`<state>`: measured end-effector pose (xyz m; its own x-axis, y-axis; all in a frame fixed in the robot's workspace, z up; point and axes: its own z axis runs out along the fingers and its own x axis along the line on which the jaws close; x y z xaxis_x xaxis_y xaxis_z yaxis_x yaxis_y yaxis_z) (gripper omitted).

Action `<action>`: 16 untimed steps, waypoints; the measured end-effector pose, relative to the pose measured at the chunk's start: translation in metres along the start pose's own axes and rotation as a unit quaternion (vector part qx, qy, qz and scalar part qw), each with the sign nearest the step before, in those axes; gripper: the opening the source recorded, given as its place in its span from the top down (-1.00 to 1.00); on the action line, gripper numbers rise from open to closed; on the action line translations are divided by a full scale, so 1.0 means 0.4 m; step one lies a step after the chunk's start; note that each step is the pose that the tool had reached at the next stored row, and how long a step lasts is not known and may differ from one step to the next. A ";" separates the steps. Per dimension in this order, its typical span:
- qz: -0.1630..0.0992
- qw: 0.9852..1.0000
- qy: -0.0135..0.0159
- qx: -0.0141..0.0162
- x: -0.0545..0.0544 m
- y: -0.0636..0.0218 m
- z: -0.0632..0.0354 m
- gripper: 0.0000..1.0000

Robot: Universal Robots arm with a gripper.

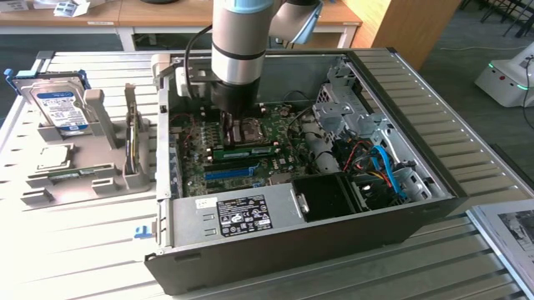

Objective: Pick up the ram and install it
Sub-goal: 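Press down the ram until it locks into place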

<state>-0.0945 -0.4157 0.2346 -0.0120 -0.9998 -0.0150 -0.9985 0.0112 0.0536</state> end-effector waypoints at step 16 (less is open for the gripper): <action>0.000 1.000 0.000 0.000 0.000 0.000 0.008 0.80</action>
<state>-0.0945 -0.4157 0.2313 -0.0120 -0.9998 -0.0157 -0.9985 0.0112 0.0536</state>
